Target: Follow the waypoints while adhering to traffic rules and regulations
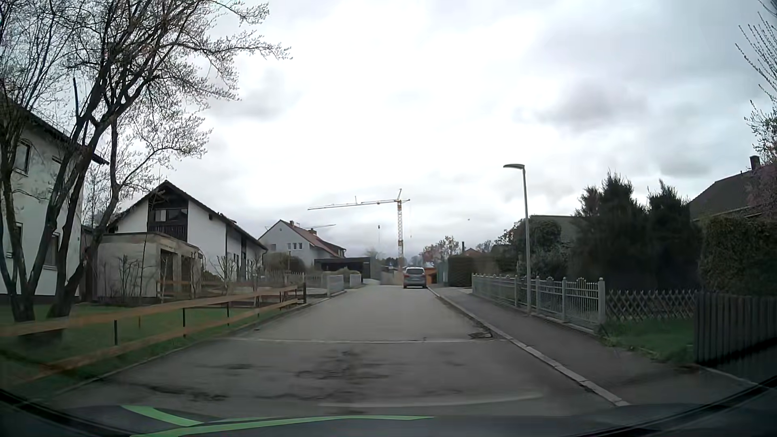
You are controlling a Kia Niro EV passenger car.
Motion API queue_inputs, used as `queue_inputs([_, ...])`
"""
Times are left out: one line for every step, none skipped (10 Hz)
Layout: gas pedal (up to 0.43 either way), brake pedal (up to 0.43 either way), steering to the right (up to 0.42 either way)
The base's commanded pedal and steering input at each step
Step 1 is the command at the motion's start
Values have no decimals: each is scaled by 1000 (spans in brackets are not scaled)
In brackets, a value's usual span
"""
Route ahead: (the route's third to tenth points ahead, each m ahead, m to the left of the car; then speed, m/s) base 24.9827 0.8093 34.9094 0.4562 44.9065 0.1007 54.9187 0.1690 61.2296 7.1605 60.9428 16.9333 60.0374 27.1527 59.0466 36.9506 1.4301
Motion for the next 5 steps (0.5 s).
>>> queue_inputs([110,0,-5])
queue_inputs([138,0,-2])
queue_inputs([220,0,-2])
queue_inputs([220,0,0])
queue_inputs([220,0,0])
